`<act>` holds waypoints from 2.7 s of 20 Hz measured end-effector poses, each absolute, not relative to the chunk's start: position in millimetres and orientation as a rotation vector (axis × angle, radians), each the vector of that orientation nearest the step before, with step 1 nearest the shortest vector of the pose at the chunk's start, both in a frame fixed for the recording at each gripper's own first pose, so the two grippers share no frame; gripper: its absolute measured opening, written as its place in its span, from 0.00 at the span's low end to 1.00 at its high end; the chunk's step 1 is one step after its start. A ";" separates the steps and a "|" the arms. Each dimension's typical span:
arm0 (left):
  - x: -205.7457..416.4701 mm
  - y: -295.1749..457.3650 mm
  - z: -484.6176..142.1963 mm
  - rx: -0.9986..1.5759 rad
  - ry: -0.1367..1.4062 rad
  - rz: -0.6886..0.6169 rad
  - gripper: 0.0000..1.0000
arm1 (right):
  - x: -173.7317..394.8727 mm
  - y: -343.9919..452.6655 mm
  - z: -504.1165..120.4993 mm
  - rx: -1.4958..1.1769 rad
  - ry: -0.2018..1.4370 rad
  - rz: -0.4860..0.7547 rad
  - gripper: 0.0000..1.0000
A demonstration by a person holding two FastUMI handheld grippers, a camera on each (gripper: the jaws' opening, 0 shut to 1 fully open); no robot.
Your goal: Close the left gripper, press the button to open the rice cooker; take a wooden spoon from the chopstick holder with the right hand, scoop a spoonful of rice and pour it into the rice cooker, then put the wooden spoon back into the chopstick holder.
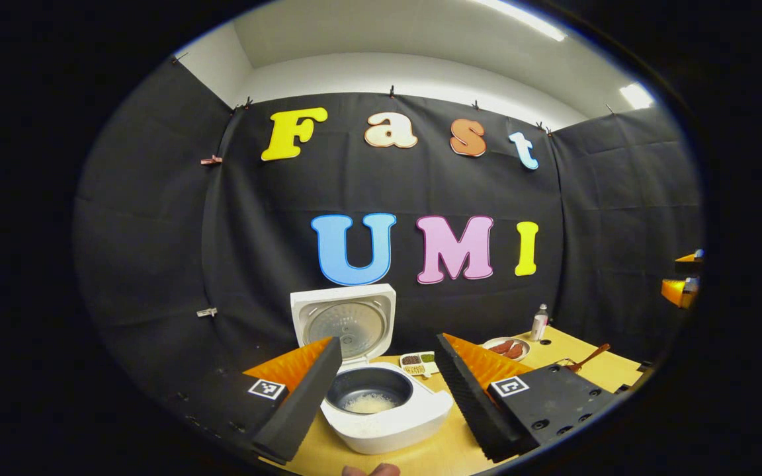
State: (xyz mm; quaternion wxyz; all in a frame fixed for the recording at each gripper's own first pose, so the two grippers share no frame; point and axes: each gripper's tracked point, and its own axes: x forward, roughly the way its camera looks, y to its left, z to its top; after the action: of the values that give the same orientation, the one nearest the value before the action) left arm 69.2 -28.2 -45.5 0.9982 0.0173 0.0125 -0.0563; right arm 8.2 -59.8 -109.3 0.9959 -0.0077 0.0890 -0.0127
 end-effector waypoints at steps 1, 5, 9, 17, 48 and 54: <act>61.6 -31.3 -47.7 0.019 0.033 -0.107 0.97 | 9.9 -62.2 -115.9 -0.003 0.185 -0.026 0.98; 40.8 -38.3 -61.3 -0.004 0.074 -0.064 0.97 | 16.5 -67.5 -150.6 0.030 0.225 0.003 0.98; 33.6 -47.4 -68.5 0.026 0.104 -0.029 0.98 | 27.6 -73.0 -187.3 0.056 0.268 0.029 0.98; 24.2 -65.5 -74.5 0.007 0.153 0.035 0.98 | 55.9 -64.4 -271.4 0.095 0.340 0.107 0.98; -20.8 -56.2 -114.6 0.016 0.293 0.332 0.97 | 153.5 5.1 -461.3 0.471 0.703 0.298 0.17; -19.9 -45.4 -117.0 0.001 0.295 0.343 0.97 | 151.6 3.6 -458.2 0.427 0.702 0.269 0.17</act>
State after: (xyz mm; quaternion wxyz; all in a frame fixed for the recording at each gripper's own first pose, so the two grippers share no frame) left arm -19.9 -45.4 -117.0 0.9746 0.0005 0.1461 0.1699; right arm 151.6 3.6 -458.2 0.9080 0.2068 0.3403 0.1303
